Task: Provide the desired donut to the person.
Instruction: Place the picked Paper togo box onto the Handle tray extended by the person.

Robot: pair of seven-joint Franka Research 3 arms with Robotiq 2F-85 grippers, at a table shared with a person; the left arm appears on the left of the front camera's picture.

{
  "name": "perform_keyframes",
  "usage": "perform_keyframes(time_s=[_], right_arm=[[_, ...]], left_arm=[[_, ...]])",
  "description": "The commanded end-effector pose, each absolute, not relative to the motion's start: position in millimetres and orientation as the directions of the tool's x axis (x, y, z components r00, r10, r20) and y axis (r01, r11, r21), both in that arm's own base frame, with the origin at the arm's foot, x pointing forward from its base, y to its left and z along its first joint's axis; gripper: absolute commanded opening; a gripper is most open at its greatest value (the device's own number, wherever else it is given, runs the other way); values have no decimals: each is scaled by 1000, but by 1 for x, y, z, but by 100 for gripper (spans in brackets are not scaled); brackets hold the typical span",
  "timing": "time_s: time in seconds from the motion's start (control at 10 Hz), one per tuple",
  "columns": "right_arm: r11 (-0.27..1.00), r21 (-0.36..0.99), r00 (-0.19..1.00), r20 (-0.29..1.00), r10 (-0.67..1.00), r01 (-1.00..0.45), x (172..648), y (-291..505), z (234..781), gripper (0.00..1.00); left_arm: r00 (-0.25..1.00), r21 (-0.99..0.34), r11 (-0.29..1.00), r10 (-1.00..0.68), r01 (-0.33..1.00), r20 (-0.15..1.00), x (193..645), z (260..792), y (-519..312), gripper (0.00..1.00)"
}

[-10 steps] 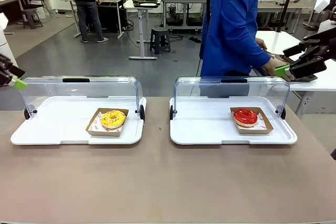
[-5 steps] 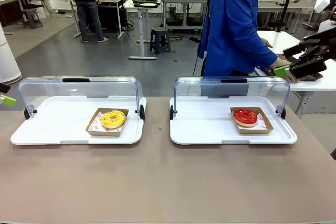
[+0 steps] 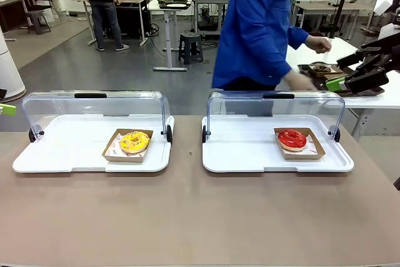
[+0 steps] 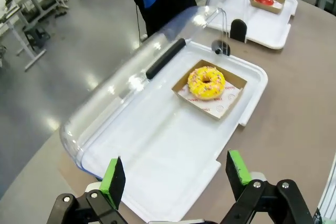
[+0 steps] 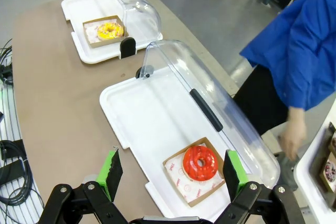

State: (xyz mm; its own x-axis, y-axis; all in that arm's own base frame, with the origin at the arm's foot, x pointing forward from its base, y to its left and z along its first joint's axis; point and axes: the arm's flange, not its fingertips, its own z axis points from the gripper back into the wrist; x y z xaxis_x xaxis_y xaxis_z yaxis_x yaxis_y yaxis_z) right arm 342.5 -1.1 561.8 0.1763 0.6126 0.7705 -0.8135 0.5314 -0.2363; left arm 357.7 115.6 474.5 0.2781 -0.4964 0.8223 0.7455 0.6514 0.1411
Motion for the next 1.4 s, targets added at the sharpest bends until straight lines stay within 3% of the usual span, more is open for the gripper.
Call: perform_keyframes(time_s=[0.0, 0.4, 0.5, 1.3], right_arm=[[540, -234, 189, 765, 615, -809, 341, 1, 560, 100], [540, -234, 189, 765, 615, -809, 341, 1, 560, 100], [540, -234, 189, 765, 615, -809, 341, 1, 560, 100], [540, -234, 189, 765, 615, -809, 341, 1, 560, 100]], left_arm=[[228, 191, 655, -498, 731, 837, 346, 452, 104, 100], [219, 172, 601, -521, 781, 825, 356, 451, 101, 100], [247, 158, 646, -491, 747, 835, 364, 466, 111, 100], [247, 158, 646, -491, 747, 835, 364, 466, 111, 100]])
